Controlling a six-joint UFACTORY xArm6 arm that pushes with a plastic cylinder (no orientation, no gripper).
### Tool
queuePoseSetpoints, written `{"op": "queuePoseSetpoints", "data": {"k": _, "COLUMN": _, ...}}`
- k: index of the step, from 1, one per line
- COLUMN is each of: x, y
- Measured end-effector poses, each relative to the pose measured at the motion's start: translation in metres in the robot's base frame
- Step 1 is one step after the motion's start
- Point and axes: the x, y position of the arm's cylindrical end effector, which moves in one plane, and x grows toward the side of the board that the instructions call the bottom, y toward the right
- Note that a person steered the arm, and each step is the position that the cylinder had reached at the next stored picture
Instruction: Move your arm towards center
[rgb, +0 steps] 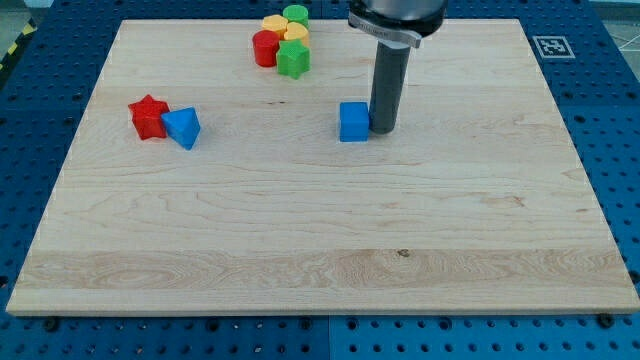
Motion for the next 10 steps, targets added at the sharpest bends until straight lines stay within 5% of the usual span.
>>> {"op": "queuePoseSetpoints", "data": {"k": 3, "x": 0.025, "y": 0.016}}
{"op": "queuePoseSetpoints", "data": {"k": 6, "x": 0.119, "y": 0.013}}
{"op": "queuePoseSetpoints", "data": {"k": 10, "x": 0.080, "y": -0.046}}
